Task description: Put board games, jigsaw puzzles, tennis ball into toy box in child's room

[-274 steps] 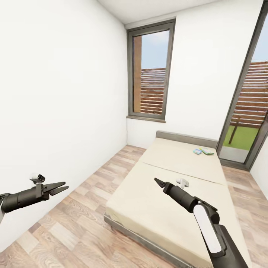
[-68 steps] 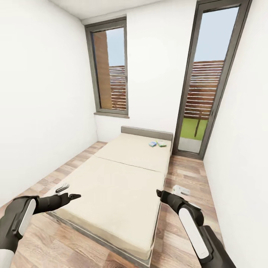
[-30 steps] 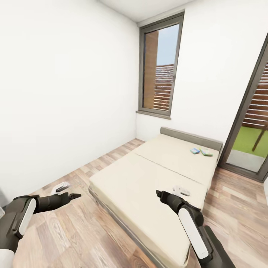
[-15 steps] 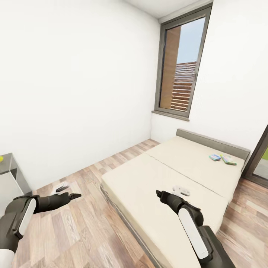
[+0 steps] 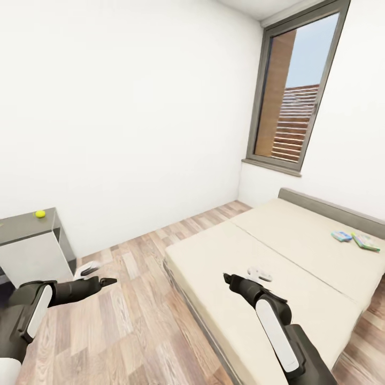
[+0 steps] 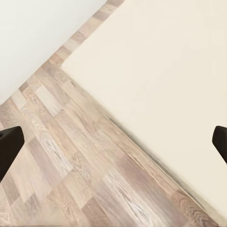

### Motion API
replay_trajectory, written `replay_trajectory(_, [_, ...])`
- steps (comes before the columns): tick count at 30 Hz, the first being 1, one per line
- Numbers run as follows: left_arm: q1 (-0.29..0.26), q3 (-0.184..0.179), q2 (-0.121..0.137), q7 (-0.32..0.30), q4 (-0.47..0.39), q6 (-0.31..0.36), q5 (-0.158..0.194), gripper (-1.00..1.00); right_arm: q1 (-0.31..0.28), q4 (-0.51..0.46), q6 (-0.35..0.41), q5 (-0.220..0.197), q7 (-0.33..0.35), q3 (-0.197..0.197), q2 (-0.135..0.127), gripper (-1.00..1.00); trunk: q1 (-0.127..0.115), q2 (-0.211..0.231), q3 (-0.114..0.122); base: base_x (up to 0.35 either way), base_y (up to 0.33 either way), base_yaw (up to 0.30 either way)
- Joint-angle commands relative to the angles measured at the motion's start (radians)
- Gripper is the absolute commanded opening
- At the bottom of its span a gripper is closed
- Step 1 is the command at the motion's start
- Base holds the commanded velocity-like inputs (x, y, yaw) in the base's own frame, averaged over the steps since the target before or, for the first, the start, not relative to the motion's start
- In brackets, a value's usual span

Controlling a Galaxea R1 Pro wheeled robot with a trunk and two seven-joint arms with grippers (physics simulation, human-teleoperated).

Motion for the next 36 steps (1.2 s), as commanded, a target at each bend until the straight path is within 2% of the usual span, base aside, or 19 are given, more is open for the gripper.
replay_trajectory(1, [-0.001, 0.001, 0.000, -0.001, 0.000, 0.006, 0.003, 1.00, -0.001, -0.001, 0.001, -0.011, -0.010, 0.001, 0.001, 1.00, 0.001, -0.002, -0.003, 0.000, -0.164, 0.291])
replay_trajectory(11, [-0.001, 0.001, -0.001, -0.003, -0.001, 0.006, 0.003, 1.00, -0.001, -0.001, 0.001, -0.011, -0.011, 0.001, 0.002, 1.00, 0.001, -0.002, -0.008, 0.000, -0.214, 0.291])
replay_trajectory(36, [-0.001, 0.002, -0.002, -0.004, -0.001, 0.006, 0.003, 1.00, -0.001, -0.001, 0.001, -0.011, -0.011, 0.002, 0.002, 1.00, 0.001, -0.002, -0.022, -0.021, -0.036, 0.291])
